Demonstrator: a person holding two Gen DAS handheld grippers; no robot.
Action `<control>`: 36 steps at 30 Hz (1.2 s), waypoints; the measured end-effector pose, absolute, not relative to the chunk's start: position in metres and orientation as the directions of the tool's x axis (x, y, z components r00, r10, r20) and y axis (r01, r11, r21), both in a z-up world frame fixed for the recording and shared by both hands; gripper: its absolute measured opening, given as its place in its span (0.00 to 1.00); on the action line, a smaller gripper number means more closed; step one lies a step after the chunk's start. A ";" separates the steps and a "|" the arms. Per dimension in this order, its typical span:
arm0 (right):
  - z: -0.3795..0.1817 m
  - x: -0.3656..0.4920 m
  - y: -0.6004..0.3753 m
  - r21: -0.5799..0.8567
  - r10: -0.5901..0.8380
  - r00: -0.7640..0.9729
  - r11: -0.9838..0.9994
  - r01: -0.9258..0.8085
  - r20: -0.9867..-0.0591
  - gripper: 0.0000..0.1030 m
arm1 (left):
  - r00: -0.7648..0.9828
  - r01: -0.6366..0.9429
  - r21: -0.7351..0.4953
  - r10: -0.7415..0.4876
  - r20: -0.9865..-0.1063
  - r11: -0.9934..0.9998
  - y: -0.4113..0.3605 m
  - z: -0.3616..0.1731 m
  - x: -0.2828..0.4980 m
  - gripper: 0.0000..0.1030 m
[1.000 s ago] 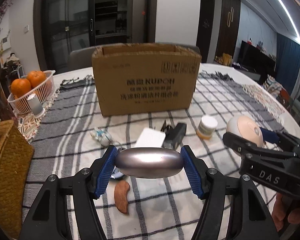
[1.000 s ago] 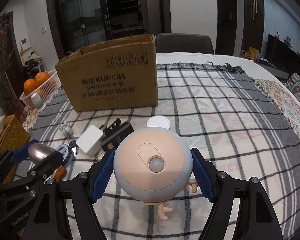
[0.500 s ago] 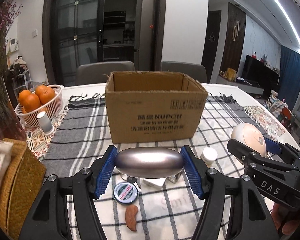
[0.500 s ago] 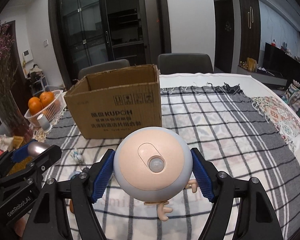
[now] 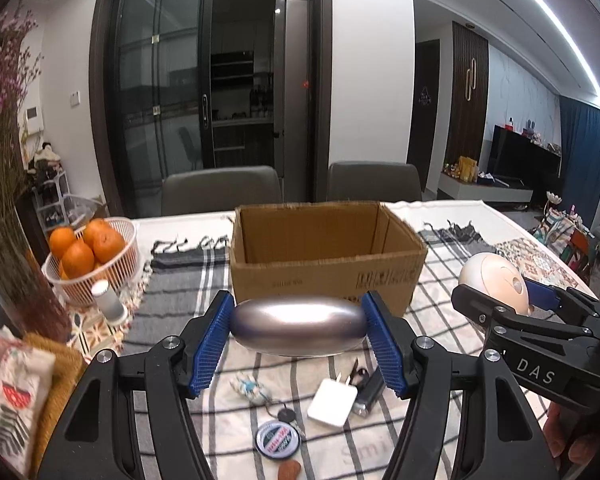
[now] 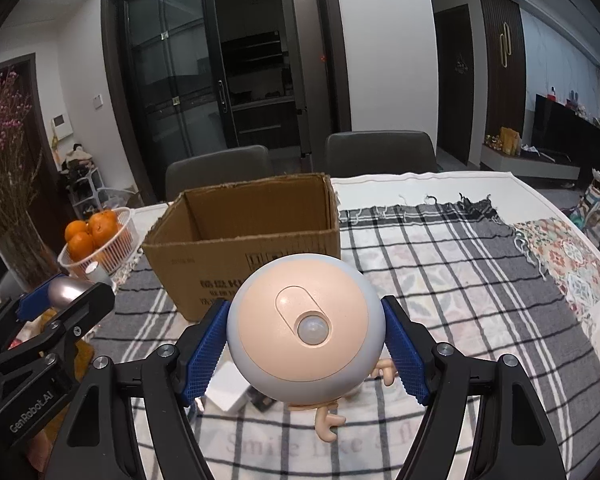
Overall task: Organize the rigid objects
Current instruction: 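Lift and carry the silver egg and beige lamp over the cardboard box with both tools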
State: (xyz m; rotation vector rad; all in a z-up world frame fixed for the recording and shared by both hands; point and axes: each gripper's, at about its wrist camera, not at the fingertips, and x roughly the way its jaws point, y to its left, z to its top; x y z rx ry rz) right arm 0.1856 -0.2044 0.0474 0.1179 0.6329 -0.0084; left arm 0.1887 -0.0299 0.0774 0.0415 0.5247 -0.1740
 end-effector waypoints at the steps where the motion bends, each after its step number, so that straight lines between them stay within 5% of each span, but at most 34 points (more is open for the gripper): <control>1: 0.050 0.189 -0.204 0.109 0.030 0.808 0.993 0.042 -0.588 0.73 | 0.853 0.176 -0.002 -0.153 -0.498 0.984 -0.031 0.080 0.190 0.63; 16: 0.079 0.248 -0.209 0.167 0.096 0.774 0.986 0.012 -0.626 0.73 | 0.853 0.188 0.019 -0.153 -0.499 0.982 -0.032 0.111 0.238 0.63; 36: 0.090 0.344 -0.199 0.114 0.120 0.645 0.992 -0.052 -0.755 0.73 | 0.730 0.216 -0.007 -0.166 -0.663 0.976 -0.034 0.116 0.331 0.63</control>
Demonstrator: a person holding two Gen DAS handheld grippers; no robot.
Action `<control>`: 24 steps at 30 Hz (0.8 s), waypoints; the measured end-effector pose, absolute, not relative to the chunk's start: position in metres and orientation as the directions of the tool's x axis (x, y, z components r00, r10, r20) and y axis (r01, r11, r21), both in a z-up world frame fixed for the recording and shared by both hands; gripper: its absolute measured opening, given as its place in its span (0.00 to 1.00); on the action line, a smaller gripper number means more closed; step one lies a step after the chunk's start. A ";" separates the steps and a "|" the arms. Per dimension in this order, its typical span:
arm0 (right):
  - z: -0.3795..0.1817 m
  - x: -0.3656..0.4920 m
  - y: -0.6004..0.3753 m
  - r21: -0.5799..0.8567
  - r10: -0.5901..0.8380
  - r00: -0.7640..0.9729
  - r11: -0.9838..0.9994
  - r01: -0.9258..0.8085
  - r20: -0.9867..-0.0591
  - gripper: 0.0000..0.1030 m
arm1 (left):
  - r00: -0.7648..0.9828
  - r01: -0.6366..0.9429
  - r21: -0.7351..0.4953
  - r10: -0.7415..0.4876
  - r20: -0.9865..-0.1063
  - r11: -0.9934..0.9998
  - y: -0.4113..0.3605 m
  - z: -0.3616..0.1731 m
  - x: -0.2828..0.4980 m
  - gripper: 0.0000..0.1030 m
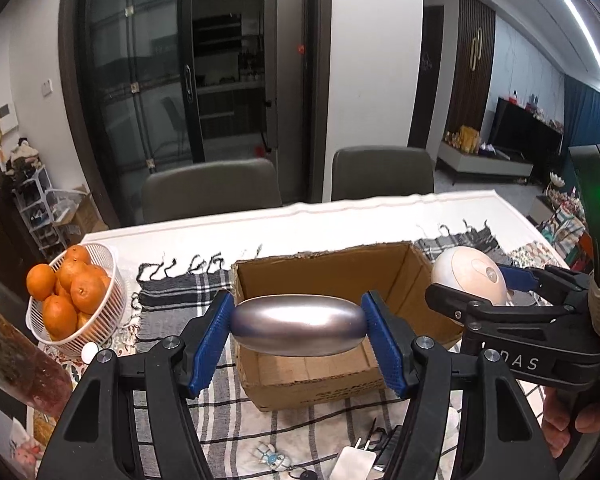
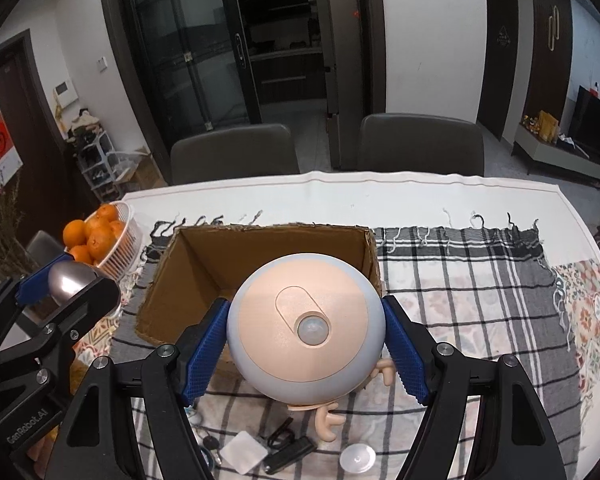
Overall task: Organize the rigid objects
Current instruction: 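Lift and carry the silver egg and beige lamp over the cardboard box with both tools, then lower both objects into the box and open both tools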
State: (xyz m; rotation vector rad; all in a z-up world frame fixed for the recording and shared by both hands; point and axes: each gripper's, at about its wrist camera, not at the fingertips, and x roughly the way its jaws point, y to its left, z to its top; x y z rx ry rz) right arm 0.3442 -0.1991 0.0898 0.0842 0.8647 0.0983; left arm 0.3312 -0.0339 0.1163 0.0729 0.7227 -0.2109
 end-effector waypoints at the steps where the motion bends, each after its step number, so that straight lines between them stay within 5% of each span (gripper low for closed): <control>1: 0.088 0.349 -0.199 0.112 0.119 0.635 0.992 -0.052 -0.763 0.73 | 0.721 0.218 -0.006 -0.165 -0.673 0.976 -0.034 0.115 0.335 0.63; 24: 0.032 0.422 -0.205 0.149 0.152 0.435 0.988 -0.042 -0.888 0.73 | 0.454 0.211 -0.071 -0.162 -0.876 0.975 -0.042 0.051 0.417 0.63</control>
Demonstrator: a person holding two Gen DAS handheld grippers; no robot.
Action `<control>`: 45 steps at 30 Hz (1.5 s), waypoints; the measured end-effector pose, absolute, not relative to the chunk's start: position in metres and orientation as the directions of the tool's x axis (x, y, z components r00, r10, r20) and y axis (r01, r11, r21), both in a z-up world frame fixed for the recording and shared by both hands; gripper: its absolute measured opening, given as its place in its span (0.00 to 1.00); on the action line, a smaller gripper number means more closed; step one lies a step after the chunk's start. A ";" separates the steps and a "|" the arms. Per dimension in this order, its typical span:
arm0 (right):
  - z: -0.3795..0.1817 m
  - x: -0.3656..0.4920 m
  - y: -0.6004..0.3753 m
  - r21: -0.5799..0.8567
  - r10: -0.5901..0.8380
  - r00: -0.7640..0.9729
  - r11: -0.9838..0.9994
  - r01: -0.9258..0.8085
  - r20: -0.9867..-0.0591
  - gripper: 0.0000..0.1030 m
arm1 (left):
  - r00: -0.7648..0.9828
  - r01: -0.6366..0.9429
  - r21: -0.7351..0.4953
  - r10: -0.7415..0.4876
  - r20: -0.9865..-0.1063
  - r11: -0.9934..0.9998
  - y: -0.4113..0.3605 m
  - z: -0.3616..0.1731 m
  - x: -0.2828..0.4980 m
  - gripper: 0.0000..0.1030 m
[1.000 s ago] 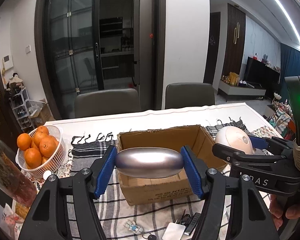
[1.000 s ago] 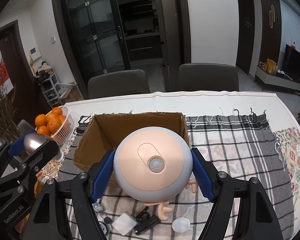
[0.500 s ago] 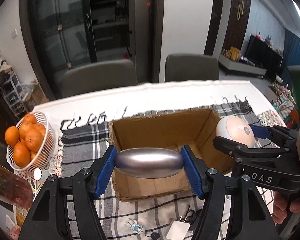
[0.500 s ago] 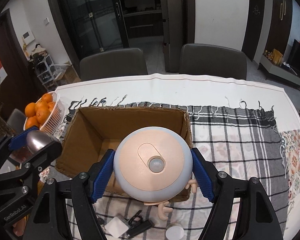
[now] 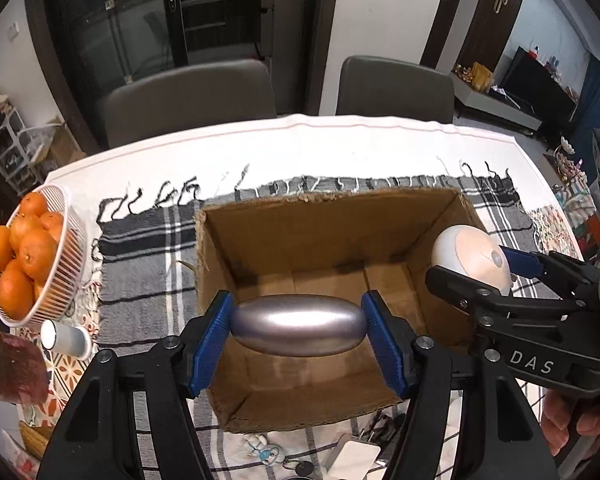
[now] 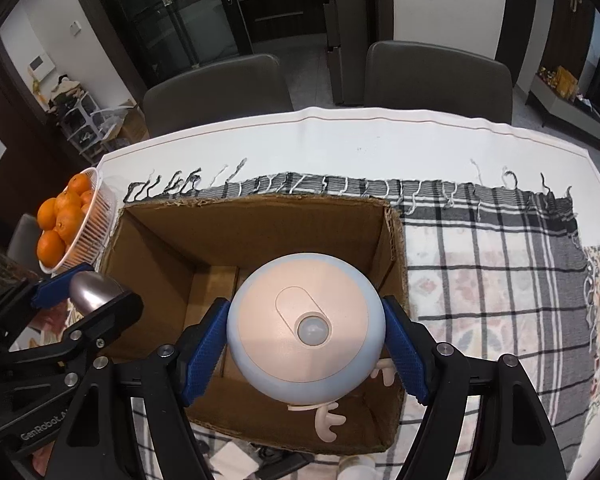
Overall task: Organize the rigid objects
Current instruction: 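Lower both objects into the box and open both tools, then withdraw both tools from the box toward the remaining objects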
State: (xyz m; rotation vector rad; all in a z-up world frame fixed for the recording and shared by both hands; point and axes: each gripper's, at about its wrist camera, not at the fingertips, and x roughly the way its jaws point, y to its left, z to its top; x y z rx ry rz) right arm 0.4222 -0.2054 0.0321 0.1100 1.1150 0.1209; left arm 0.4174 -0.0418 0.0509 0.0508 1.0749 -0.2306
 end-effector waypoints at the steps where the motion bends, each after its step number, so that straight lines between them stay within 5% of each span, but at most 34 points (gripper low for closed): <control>1: 0.030 0.423 -0.206 0.151 0.154 0.429 0.988 -0.042 -0.890 0.73 | 0.450 0.213 -0.073 -0.164 -0.878 0.974 -0.042 0.049 0.418 0.63; 45: 0.056 0.312 -0.214 0.045 0.056 0.469 0.998 -0.035 -0.882 0.76 | 0.534 0.284 0.034 -0.129 -0.836 0.958 -0.056 0.073 0.297 0.63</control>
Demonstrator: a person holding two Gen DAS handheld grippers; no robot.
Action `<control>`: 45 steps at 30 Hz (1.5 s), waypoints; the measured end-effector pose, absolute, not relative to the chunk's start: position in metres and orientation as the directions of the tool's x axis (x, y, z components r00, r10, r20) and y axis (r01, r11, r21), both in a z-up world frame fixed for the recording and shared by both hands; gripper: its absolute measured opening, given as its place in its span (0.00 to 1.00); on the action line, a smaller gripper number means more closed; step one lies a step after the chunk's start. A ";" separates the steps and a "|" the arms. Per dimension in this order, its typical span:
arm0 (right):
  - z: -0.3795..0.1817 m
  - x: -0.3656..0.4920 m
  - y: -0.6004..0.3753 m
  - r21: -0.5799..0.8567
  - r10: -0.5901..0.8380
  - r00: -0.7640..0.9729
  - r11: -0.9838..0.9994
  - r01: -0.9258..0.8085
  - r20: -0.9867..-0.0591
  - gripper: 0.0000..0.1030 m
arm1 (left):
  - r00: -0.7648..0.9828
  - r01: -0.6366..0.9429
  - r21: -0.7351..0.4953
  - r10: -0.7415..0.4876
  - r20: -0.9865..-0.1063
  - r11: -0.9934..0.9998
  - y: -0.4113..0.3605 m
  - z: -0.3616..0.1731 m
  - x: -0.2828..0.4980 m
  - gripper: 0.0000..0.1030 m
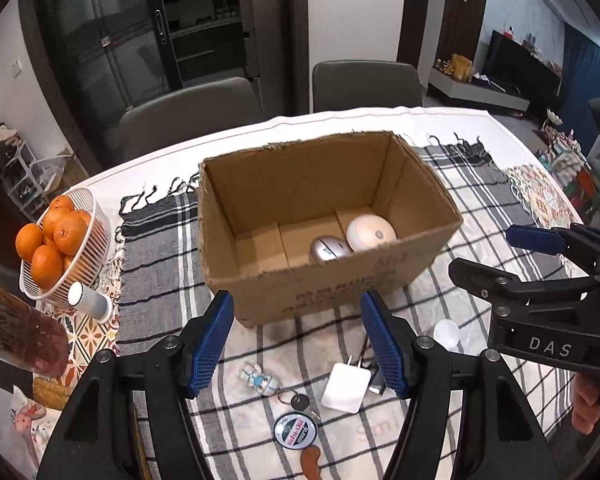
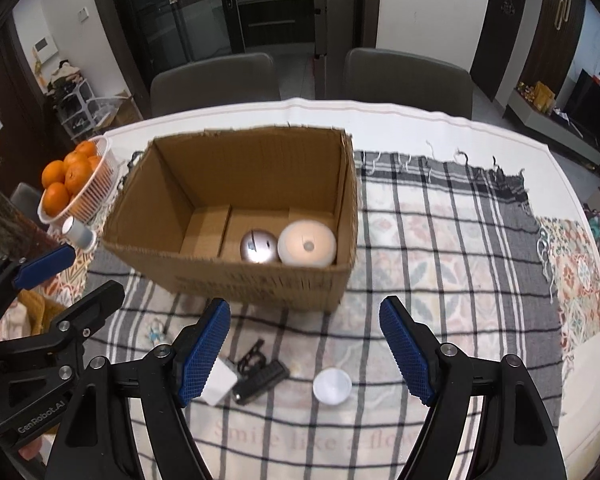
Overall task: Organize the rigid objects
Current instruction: 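Withdraw both tools from the box toward the remaining objects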
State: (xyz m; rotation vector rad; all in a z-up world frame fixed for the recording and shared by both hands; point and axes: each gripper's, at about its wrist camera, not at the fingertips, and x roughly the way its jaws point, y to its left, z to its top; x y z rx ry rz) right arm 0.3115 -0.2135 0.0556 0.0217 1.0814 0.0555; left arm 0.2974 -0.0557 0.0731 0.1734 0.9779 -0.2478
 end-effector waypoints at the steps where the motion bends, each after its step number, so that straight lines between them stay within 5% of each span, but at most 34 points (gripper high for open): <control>1: 0.054 0.310 -0.215 0.047 0.057 0.463 0.998 -0.033 -0.885 0.76 | 0.528 0.291 0.036 -0.129 -0.839 0.956 -0.057 0.072 0.296 0.63; 45: -0.037 0.272 -0.228 0.062 0.059 0.257 0.998 0.003 -0.965 0.76 | 0.251 0.457 0.048 -0.077 -0.965 0.888 -0.089 -0.029 0.268 0.63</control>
